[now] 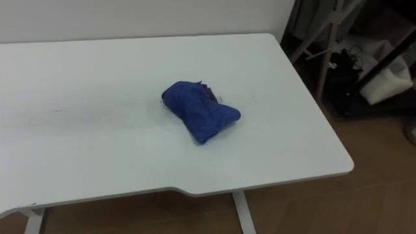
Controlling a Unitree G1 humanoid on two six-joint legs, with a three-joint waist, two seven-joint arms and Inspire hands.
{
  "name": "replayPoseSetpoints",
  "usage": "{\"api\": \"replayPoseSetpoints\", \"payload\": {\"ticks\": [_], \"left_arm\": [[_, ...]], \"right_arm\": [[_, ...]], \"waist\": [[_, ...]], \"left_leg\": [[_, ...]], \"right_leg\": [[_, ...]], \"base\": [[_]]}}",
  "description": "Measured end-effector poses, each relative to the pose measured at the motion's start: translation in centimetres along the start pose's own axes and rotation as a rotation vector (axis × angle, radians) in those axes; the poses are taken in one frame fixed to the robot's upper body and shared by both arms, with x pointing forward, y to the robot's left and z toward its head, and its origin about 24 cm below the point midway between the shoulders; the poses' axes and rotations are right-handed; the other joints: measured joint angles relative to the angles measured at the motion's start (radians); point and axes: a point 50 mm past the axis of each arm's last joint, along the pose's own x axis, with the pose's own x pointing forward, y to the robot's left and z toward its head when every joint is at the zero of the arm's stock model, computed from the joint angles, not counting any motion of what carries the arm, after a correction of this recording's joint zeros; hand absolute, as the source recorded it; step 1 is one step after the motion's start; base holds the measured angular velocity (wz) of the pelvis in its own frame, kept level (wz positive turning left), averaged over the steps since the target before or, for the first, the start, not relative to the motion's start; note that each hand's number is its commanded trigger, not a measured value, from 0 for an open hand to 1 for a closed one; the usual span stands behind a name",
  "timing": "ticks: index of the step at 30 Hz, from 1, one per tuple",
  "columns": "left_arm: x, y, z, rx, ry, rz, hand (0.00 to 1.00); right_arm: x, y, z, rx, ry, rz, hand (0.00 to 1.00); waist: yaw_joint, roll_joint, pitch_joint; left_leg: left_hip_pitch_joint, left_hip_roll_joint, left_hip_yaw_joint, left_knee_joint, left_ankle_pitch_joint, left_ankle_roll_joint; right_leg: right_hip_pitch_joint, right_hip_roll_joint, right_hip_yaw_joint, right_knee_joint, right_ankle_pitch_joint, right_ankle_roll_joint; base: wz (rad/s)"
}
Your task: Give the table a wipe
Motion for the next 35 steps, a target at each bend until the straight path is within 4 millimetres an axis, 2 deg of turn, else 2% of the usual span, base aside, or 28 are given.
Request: {"api": "replayPoseSetpoints", "payload": {"ticks": [2,5,8,12,14,17,23,28,35], "left_arm": [[0.0,-0.4,0.0,-0.001,0.002,-0.011,0.0],[0.0,-0.8,0.0,0.001,0.008,-0.02,0.0],[-0.1,-1.7,-0.1,0.044,0.01,-0.041,0.0],[-0.1,-2.9,0.0,0.062,0.009,-0.07,0.0],[-0.2,-3.5,0.0,0.096,0.002,-0.086,0.0],[-0.4,-3.9,-0.2,0.148,-0.007,-0.09,0.0],[-0.8,-4.9,-0.7,0.222,-0.003,-0.08,0.0],[-0.9,-5.5,-0.7,0.237,-0.002,-0.084,0.0],[-1.1,-6.5,0.1,0.247,-0.034,-0.109,0.0]], "right_arm": [[-0.4,0.4,-2.5,-0.059,0.069,0.052,0.0],[-1.4,1.7,-4.3,-0.148,0.085,0.136,0.0],[-2.5,3.4,-5.3,-0.305,0.039,0.237,0.0],[-4.6,6.2,-6.5,-0.501,-0.044,0.395,0.0],[-6.0,7.7,-7.4,-0.611,-0.093,0.487,0.0],[-7.3,9.2,-7.5,-0.694,-0.156,0.574,0.0],[-8.3,9.8,-8.7,-0.764,-0.164,0.645,0.0],[-8.9,9.7,-10.1,-0.778,-0.122,0.691,0.0],[-9.1,9.8,-10.2,-0.712,-0.078,0.707,0.0]], "waist": [[-0.001,0.004,-0.0009],[0.003,0.013,0.002],[0.021,0.017,0.0018],[0.053,0.03,-0.0038],[0.086,0.035,-0.0042],[0.102,0.047,-0.0027],[0.108,0.064,0.0062],[0.098,0.066,0.0056],[0.084,0.055,0.0052]], "left_leg": [[0.0,0.0,-0.001,0.005,-0.003,0.001],[0.001,0.0,0.0,0.007,-0.008,-0.003],[0.004,0.0,-0.002,0.007,-0.008,-0.004],[0.003,0.0,-0.003,0.008,-0.007,0.001],[0.003,0.0,-0.003,0.008,-0.007,0.001],[0.004,0.0,-0.006,0.008,-0.007,0.002],[0.002,0.0,-0.036,0.008,-0.01,0.002],[-0.013,0.0,-0.053,0.013,-0.01,0.002],[-0.015,0.0,-0.055,0.019,-0.01,0.002]], "right_leg": [[0.0,-0.002,0.001,0.006,0.0,0.0],[-0.001,-0.001,0.002,0.008,0.0,0.0],[-0.003,0.002,0.008,0.008,0.0,0.0],[-0.007,0.003,0.011,0.009,0.001,0.0],[-0.007,0.004,0.01,0.008,0.001,0.0],[-0.003,0.003,-0.002,0.006,0.001,0.0],[0.03,0.002,-0.041,-0.024,0.003,0.004],[0.03,0.001,-0.059,-0.026,0.001,0.006],[0.03,0.001,-0.059,-0.027,0.001,0.006]], "base": [[0.0],[-0.03],[-0.05],[-0.01],[0.0],[0.03],[0.15],[0.1],[0.0]]}}
